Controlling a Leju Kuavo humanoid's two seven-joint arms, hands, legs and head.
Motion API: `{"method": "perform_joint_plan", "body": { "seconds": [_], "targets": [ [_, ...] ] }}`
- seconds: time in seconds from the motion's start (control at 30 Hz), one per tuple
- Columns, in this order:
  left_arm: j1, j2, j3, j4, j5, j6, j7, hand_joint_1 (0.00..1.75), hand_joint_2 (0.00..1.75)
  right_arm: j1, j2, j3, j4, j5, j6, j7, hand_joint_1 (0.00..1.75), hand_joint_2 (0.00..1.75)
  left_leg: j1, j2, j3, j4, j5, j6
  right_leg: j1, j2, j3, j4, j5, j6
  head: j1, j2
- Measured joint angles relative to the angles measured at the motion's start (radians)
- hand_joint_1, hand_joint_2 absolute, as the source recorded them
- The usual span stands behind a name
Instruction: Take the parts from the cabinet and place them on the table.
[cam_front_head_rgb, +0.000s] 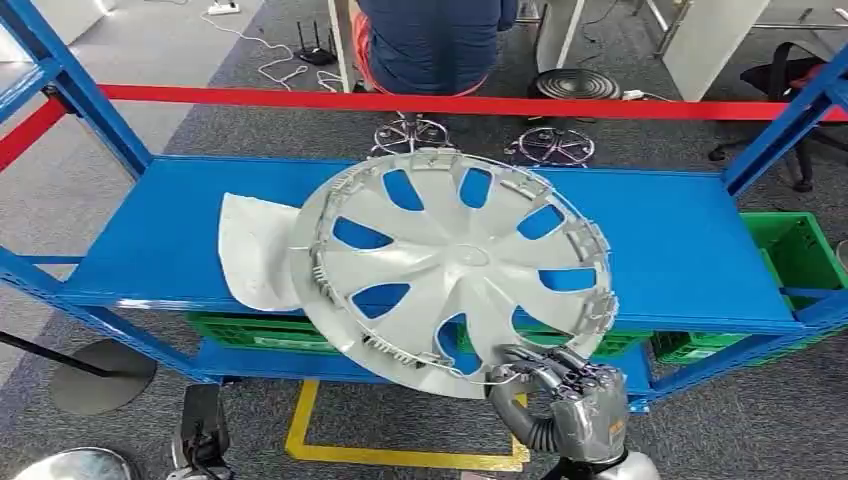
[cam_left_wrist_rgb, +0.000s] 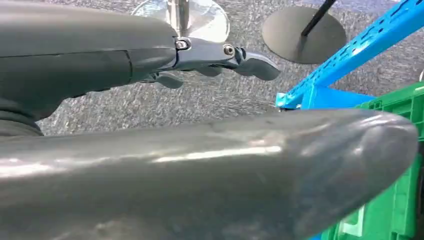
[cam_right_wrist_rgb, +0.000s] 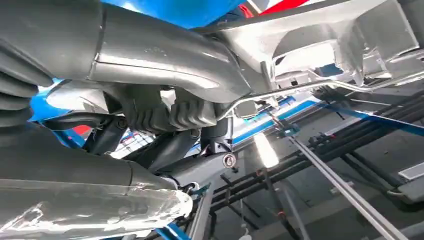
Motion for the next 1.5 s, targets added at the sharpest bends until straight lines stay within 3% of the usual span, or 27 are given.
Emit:
{"method": "perform_joint_plan", "body": {
  "seconds": [0.07, 0.13, 0.17, 0.2, 0.33, 0.4, 0.47, 0.5, 0.57, 0.63, 0.67, 0.7, 0.8, 0.83, 0.9, 0.97, 1.0, 1.03, 1.1, 1.17, 1.2, 1.27, 1.3, 1.33, 1.37, 1.43, 1.5],
  "targets": [
    [0.000, -0.002, 0.000, 0.000, 0.000, 0.000, 0.000, 0.00, 0.00, 0.000, 0.000, 0.000, 0.002, 0.000, 0.000, 0.000, 1.75, 1.75, 0.004, 0.000, -0.003, 0.003, 0.002, -0.003, -0.004, -0.001, 0.032, -0.057, 0.056, 0.004, 0.000, 0.000],
    [-0.001, -0.003, 0.001, 0.000, 0.000, 0.000, 0.000, 0.00, 0.00, -0.001, 0.000, 0.000, 0.002, 0.000, 0.000, 0.000, 1.75, 1.75, 0.011, -0.002, -0.004, 0.010, 0.001, -0.015, -0.011, -0.004, 0.127, -0.235, 0.139, 0.011, 0.000, 0.000],
    [-0.001, -0.001, 0.001, 0.000, 0.000, 0.000, 0.000, 0.00, 0.00, -0.004, 0.000, 0.000, 0.003, 0.000, 0.000, 0.000, 1.75, 1.75, 0.010, -0.004, -0.008, 0.015, 0.001, -0.026, -0.012, -0.002, 0.156, -0.287, 0.115, 0.021, 0.001, 0.000],
    [-0.002, -0.001, 0.002, 0.000, -0.001, 0.000, 0.000, 0.00, 0.00, -0.005, 0.000, 0.001, 0.003, 0.000, 0.000, 0.000, 1.75, 1.75, 0.004, -0.005, -0.017, 0.020, 0.003, -0.035, -0.007, 0.006, 0.161, -0.286, 0.128, 0.002, 0.006, 0.000],
    [-0.001, -0.001, 0.003, 0.000, -0.005, -0.005, -0.003, 0.00, 0.00, -0.002, 0.000, 0.000, 0.003, 0.000, 0.000, 0.000, 1.75, 1.75, 0.009, -0.005, -0.030, 0.018, 0.016, -0.060, -0.004, 0.006, 0.131, -0.279, 0.133, -0.040, -0.001, 0.000],
    [-0.001, -0.001, 0.003, 0.000, -0.009, -0.018, -0.012, 0.00, 0.00, -0.003, 0.001, 0.000, 0.002, 0.000, 0.000, 0.000, 1.75, 1.75, 0.007, -0.001, -0.067, 0.096, -0.057, -0.060, -0.004, 0.003, 0.117, -0.279, 0.141, -0.059, -0.004, 0.000],
    [-0.001, -0.003, 0.002, 0.000, -0.012, -0.038, -0.019, 0.00, 0.00, -0.003, 0.002, 0.000, 0.002, -0.001, 0.000, 0.000, 1.75, 1.75, 0.003, -0.001, -0.138, 0.270, -0.147, -0.061, 0.003, 0.000, 0.101, -0.279, 0.152, -0.069, -0.005, 0.000],
    [0.000, -0.003, 0.002, 0.000, -0.012, -0.046, -0.021, 0.00, 0.00, -0.002, 0.002, 0.000, 0.002, -0.001, 0.000, 0.000, 1.75, 1.75, 0.002, -0.001, -0.161, 0.332, -0.168, -0.059, 0.006, -0.001, 0.094, -0.279, 0.157, -0.071, -0.006, 0.000],
    [0.001, -0.003, 0.002, 0.000, -0.012, -0.056, -0.025, 0.00, 0.00, 0.000, 0.002, 0.000, 0.002, -0.002, 0.000, 0.000, 1.75, 1.75, -0.001, -0.002, -0.143, 0.323, -0.138, -0.051, 0.011, 0.000, 0.084, -0.279, 0.166, -0.071, -0.006, 0.000],
    [0.000, -0.002, 0.002, 0.000, -0.011, -0.059, -0.028, 0.00, 0.00, 0.000, 0.002, 0.000, 0.002, -0.003, 0.000, 0.000, 1.75, 1.75, -0.008, -0.001, -0.047, 0.165, -0.062, -0.037, 0.013, 0.000, 0.080, -0.278, 0.174, -0.066, -0.006, 0.000],
    [-0.002, -0.002, 0.002, 0.000, -0.009, -0.060, -0.029, 0.00, 0.00, -0.001, 0.003, 0.000, 0.002, -0.003, 0.000, 0.000, 1.75, 1.75, -0.011, -0.002, 0.005, 0.081, -0.041, -0.030, 0.013, 0.000, 0.080, -0.277, 0.178, -0.062, -0.006, 0.000],
    [-0.004, -0.002, 0.002, 0.000, -0.007, -0.061, -0.029, 0.00, 0.00, -0.001, 0.003, 0.000, 0.002, -0.004, 0.000, 0.000, 1.75, 1.75, -0.017, -0.002, 0.029, 0.040, -0.048, -0.028, 0.020, 0.000, 0.075, -0.275, 0.181, -0.056, -0.006, 0.000],
    [-0.002, -0.003, 0.002, 0.000, -0.003, -0.065, -0.029, 0.00, 0.00, -0.001, 0.003, 0.000, 0.002, -0.004, 0.000, 0.000, 1.75, 1.75, -0.018, -0.003, 0.016, 0.032, -0.045, -0.024, 0.017, -0.001, 0.068, -0.281, 0.200, -0.035, -0.003, 0.000],
    [0.000, -0.004, 0.003, 0.000, -0.002, -0.067, -0.029, 0.00, 0.00, -0.001, 0.003, 0.000, 0.002, -0.004, 0.000, 0.000, 1.75, 1.75, -0.016, -0.002, 0.013, 0.026, -0.037, -0.015, 0.018, 0.000, 0.067, -0.282, 0.204, -0.029, -0.005, 0.000],
    [-0.005, -0.002, 0.004, 0.000, -0.004, -0.068, -0.029, 0.00, 0.00, -0.002, 0.003, 0.000, 0.002, -0.012, 0.000, 0.000, 1.75, 1.75, -0.011, -0.001, 0.003, 0.022, -0.030, -0.002, 0.015, -0.002, 0.035, -0.232, 0.149, -0.019, 0.001, 0.000],
    [-0.004, -0.003, 0.004, 0.000, -0.009, -0.068, -0.029, 0.00, 0.00, -0.004, 0.003, 0.002, 0.005, -0.024, 0.000, 0.000, 1.75, 1.75, -0.013, 0.000, -0.010, 0.022, -0.020, 0.005, 0.013, -0.002, -0.020, -0.072, 0.055, -0.013, 0.000, 0.000],
    [-0.003, -0.003, 0.004, 0.001, -0.009, -0.068, -0.029, 0.00, 0.00, -0.003, 0.002, 0.002, 0.007, -0.036, 0.000, 0.001, 1.75, 1.75, -0.014, 0.000, -0.016, 0.022, -0.015, 0.006, 0.013, -0.002, -0.040, -0.008, 0.029, -0.011, 0.002, 0.000],
    [-0.003, -0.003, 0.004, 0.001, -0.009, -0.068, -0.029, 0.00, 0.00, -0.003, 0.002, 0.006, 0.011, -0.058, 0.000, 0.007, 1.75, 1.75, -0.015, 0.000, -0.022, 0.022, -0.010, 0.005, 0.013, -0.002, -0.043, 0.021, 0.028, -0.011, 0.000, 0.000],
    [-0.002, -0.003, 0.004, 0.001, -0.011, -0.071, -0.029, 0.00, 0.00, -0.005, -0.002, 0.021, 0.018, -0.103, 0.000, 0.025, 1.75, 1.75, -0.016, -0.001, -0.030, 0.023, -0.002, 0.004, 0.013, -0.002, 0.019, -0.058, 0.076, -0.015, 0.001, 0.000],
    [-0.002, -0.003, 0.004, 0.001, -0.013, -0.071, -0.030, 0.00, 0.00, -0.009, -0.004, 0.031, 0.020, -0.122, 0.000, 0.036, 1.75, 1.75, -0.016, -0.002, -0.032, 0.024, 0.003, -0.004, 0.013, -0.003, 0.145, -0.255, 0.130, -0.022, 0.002, 0.000],
    [-0.002, -0.003, 0.004, 0.001, -0.014, -0.071, -0.031, 0.00, 0.00, -0.015, -0.005, 0.037, 0.022, -0.127, 0.000, 0.038, 1.75, 1.75, -0.020, -0.002, -0.037, 0.024, 0.006, -0.010, 0.017, -0.001, 0.183, -0.294, 0.106, -0.026, 0.000, 0.000],
    [-0.003, -0.002, 0.004, 0.001, -0.018, -0.071, -0.031, 0.00, 0.00, -0.021, -0.011, 0.053, 0.025, -0.155, 0.001, 0.055, 1.75, 1.75, -0.020, 0.000, -0.040, 0.027, 0.013, -0.020, 0.020, 0.001, 0.167, -0.301, 0.112, -0.038, 0.000, 0.000],
    [-0.003, -0.002, 0.004, 0.001, -0.018, -0.072, -0.031, 0.00, 0.00, -0.022, -0.018, 0.068, 0.026, -0.188, 0.002, 0.071, 1.75, 1.75, -0.021, 0.000, -0.042, 0.028, 0.010, -0.016, 0.016, 0.001, 0.166, -0.306, 0.116, -0.038, -0.002, 0.000],
    [-0.002, -0.002, 0.004, 0.001, -0.018, -0.072, -0.031, 0.00, 0.00, -0.024, -0.026, 0.082, 0.027, -0.234, 0.012, 0.090, 1.75, 1.75, -0.022, -0.001, -0.044, 0.026, 0.021, 0.013, 0.017, 0.002, 0.164, -0.306, 0.117, -0.037, -0.002, 0.000],
    [-0.002, -0.001, 0.004, 0.001, -0.018, -0.072, -0.030, 0.00, 0.00, -0.027, -0.033, 0.099, 0.029, -0.334, 0.052, 0.117, 1.75, 1.75, -0.022, -0.001, -0.044, 0.024, 0.021, 0.018, 0.019, 0.001, 0.162, -0.306, 0.119, -0.040, -0.002, 0.000],
    [-0.001, 0.000, 0.004, 0.001, -0.014, -0.070, -0.027, 0.00, 0.00, -0.044, -0.040, 0.119, 0.036, -0.545, 0.169, 0.167, 1.75, 1.75, -0.021, -0.001, -0.044, 0.016, 0.030, 0.006, 0.022, 0.002, 0.158, -0.305, 0.123, -0.047, -0.002, 0.000],
    [-0.001, 0.001, 0.004, 0.001, -0.010, -0.069, -0.027, 0.00, 0.00, -0.062, -0.046, 0.131, 0.045, -0.623, 0.219, 0.176, 1.75, 1.75, -0.020, 0.000, -0.045, 0.010, 0.037, -0.006, 0.022, 0.002, 0.153, -0.304, 0.126, -0.052, -0.002, 0.000]
  ]
}}
